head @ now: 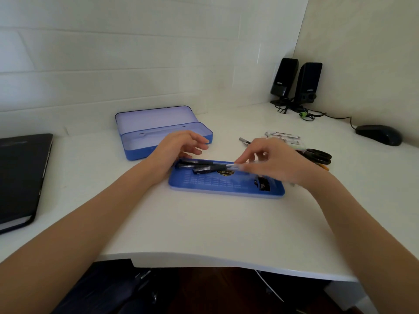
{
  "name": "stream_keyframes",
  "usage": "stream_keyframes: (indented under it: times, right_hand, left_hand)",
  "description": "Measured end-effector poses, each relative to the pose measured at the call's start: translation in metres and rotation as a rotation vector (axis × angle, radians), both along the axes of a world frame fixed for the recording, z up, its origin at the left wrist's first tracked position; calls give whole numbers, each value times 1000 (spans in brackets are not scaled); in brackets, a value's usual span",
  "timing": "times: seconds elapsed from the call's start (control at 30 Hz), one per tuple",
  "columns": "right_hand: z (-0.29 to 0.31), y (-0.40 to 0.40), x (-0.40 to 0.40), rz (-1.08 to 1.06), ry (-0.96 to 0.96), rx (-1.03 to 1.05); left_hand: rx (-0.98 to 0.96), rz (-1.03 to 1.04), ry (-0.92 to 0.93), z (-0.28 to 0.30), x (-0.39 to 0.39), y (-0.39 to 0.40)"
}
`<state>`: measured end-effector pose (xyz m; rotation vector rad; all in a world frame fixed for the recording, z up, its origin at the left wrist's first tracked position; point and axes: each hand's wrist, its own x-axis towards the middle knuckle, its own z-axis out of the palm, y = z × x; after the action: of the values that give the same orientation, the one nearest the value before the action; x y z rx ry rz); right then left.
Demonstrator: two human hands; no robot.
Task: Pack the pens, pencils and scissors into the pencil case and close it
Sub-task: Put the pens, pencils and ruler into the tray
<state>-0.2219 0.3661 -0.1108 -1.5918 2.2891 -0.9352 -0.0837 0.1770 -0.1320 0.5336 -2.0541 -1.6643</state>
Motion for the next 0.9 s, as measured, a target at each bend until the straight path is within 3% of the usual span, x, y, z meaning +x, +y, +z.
stream_keyframes:
  times: [0.1,0.2,0.3,0.4,0.5,0.57,0.9]
  right_hand:
    - [-9,-9,9,97,28,14]
    - [-18,-18,13,53,23,-9]
    - [-20,-21,5,-30,0,-86]
    - [-15,-15,-18,-303,75,-186]
    - [-14,-5,-34,-507,232,-15]
    - [-15,-4,-37,-548,207,75]
    - [-15,-5,-44,-694,129,108]
  left_hand:
    - [-127,-121,-80,-1,2,5]
    - [-328,-308,-184,-3,5,4]
    - [-448,-334,-186,-3,7,3]
    - [-452,-320,-169,-4,7,1]
    - [-450,-331,-178,-4,7,1]
    - [-425,-331,-177,-3,8,2]
    - [-391,-312,-151,-5,7,2]
